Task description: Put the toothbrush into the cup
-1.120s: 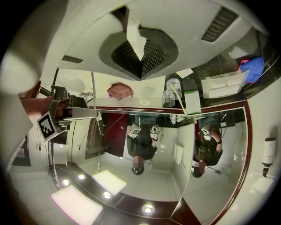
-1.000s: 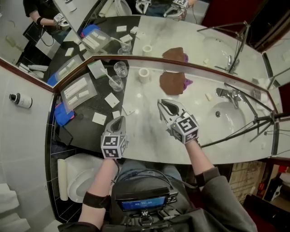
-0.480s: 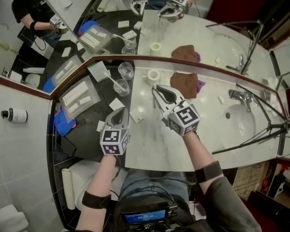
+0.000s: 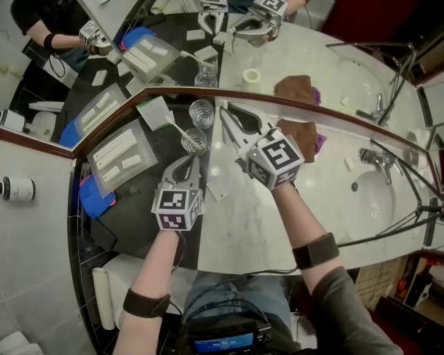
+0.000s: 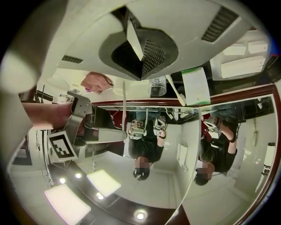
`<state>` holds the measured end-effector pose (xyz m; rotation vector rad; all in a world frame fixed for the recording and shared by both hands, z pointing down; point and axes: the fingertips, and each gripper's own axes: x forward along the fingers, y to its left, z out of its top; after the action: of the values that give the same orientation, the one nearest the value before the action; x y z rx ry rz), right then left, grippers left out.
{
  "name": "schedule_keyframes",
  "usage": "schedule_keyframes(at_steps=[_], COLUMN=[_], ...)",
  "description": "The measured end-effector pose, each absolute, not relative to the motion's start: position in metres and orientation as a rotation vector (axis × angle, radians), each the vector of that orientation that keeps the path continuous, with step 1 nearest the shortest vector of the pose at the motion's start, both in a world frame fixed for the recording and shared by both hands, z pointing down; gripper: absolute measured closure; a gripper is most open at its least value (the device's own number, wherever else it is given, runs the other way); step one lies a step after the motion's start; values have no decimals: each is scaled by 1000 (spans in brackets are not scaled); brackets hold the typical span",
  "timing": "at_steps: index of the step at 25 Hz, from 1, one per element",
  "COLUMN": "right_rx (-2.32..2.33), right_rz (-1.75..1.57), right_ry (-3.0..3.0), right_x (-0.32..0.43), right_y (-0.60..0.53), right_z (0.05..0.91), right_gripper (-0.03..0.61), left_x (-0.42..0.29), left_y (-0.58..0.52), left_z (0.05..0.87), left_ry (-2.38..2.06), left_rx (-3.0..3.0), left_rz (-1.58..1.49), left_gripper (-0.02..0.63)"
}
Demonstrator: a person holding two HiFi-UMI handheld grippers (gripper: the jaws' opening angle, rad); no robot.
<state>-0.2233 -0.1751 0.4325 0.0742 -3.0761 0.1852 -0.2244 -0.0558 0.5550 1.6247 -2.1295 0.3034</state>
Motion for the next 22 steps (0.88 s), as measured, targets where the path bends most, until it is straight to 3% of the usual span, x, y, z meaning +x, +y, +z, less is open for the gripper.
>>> schedule_keyframes(at_steps=[22], right_rx=[54], right_rz=[172], right_ry=[-3114], right_x=[-311], right_y=[-198], right_z=[438], right_gripper=[511], left_x=[-250], left_y=[-81], left_z=[580], left_ry=[-2096], left_rx=[1638], left_rz=[272], left_gripper=[611])
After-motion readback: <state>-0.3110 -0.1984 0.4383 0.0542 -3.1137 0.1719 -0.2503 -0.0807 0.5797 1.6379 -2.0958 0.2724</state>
